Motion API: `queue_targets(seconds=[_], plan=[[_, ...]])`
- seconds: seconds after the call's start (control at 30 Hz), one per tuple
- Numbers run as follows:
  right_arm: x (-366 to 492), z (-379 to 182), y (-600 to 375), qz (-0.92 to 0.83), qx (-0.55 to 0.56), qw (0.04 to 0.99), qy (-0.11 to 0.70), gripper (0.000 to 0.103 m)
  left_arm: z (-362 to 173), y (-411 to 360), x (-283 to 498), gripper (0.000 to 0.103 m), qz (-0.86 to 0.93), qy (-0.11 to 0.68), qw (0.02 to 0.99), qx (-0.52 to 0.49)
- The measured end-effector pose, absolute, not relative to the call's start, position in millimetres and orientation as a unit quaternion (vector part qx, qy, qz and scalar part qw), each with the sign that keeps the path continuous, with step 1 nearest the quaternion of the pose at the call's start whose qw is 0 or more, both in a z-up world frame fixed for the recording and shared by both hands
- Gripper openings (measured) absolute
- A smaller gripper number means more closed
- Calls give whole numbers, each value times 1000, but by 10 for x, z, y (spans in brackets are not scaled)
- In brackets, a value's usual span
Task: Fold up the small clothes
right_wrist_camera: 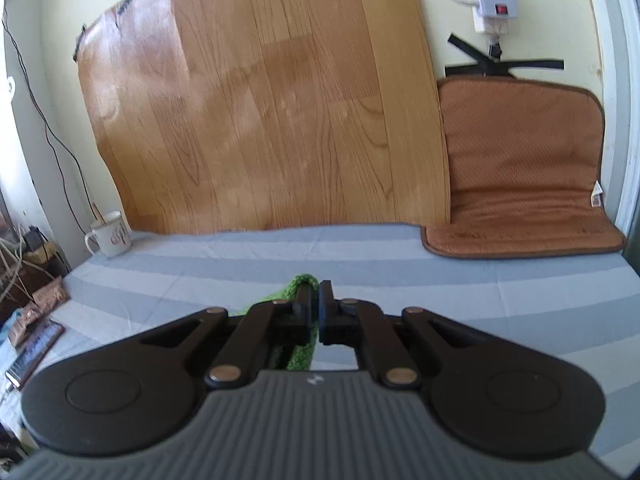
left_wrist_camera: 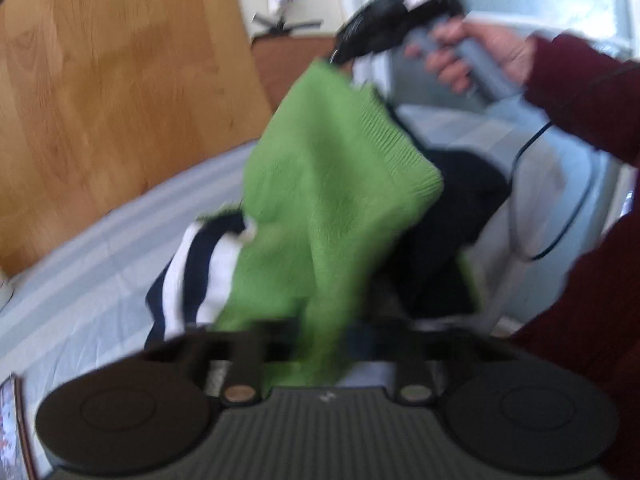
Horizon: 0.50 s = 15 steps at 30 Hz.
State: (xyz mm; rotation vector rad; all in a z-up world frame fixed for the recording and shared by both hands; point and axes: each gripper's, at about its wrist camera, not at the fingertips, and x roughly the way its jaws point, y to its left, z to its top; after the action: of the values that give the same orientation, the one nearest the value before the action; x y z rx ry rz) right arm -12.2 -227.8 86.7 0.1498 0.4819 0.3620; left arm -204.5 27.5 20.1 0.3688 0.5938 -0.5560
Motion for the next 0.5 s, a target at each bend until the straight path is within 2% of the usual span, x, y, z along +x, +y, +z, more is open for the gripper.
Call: queue_targets(seconds=[0.1,0.2,0.37,0.5], plan=[[-349,1045,-2281,178,64,962,195,5,358,400,-2063,10,-235,253,925,158],[-672,1349,-2345,175,55,975,128,5,718,608,-2160,10,-193,187,955,122],[-1121,2040,-2523,174,61,983,25,5,1473,1081,-2203,10,-124,104,986,36],[-1572,2627,-2488,184,36,980,-72,5,2161,1256,-2352,10,-99,32,995,8]])
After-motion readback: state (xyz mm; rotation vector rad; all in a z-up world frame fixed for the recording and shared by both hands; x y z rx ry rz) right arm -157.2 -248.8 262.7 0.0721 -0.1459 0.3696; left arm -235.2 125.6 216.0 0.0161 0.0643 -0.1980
